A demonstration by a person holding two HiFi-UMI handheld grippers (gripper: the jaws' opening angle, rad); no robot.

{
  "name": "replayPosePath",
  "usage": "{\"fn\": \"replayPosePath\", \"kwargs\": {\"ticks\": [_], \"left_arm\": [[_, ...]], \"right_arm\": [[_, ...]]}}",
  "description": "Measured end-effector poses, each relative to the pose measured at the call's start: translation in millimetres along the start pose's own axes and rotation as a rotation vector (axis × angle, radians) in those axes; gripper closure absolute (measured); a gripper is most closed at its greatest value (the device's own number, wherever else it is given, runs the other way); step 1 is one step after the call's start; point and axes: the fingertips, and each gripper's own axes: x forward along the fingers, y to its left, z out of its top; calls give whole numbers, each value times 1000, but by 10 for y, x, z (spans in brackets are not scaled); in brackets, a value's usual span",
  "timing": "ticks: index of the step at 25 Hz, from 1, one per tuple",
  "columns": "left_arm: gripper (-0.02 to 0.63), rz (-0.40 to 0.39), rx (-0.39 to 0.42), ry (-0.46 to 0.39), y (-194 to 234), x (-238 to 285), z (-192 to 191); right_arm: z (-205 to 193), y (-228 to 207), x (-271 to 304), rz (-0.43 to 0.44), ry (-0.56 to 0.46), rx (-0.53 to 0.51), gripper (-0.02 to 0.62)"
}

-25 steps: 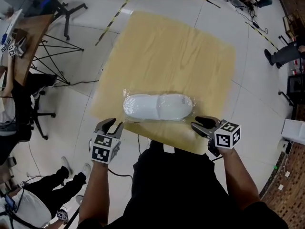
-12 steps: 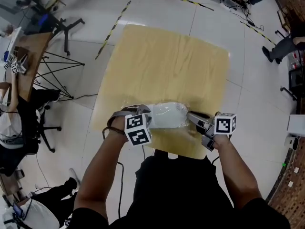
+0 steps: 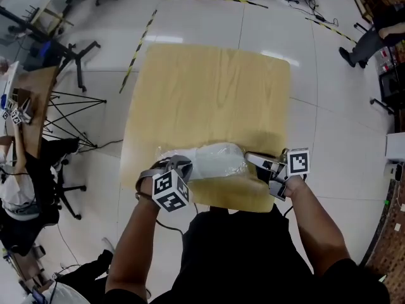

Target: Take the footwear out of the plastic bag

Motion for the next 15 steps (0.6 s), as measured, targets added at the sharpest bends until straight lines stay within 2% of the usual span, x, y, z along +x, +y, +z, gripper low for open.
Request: {"fn": "replayPosePath", "kwargs": {"ticks": [2,4,6,7,9,13,15], "left_arm": [[578,18,7,-11,3,-51,30],[578,29,35,-25,-8,-88,49],[578,30,84,-23,-36,-93,46],[578,26,108,-15,-50,-87,30],[578,17,144,5,-71,-80,-14],[578,10,157,12,-83,-105,-82],[578,12,159,14,-77,-127,-127]], "right_arm": [[115,-60,-149,-108,-8,-124,516],[258,-210,-319,-321,18,-337,494],[350,-411,-426,-549,103,-548,492],[348,-495,-418,-615,161,-613,492],[295,-583,-297,-633,238,-649,480],[233,-592,-50,-560,238,-603,483],[222,-600,1,-555,235,-583,542]]}}
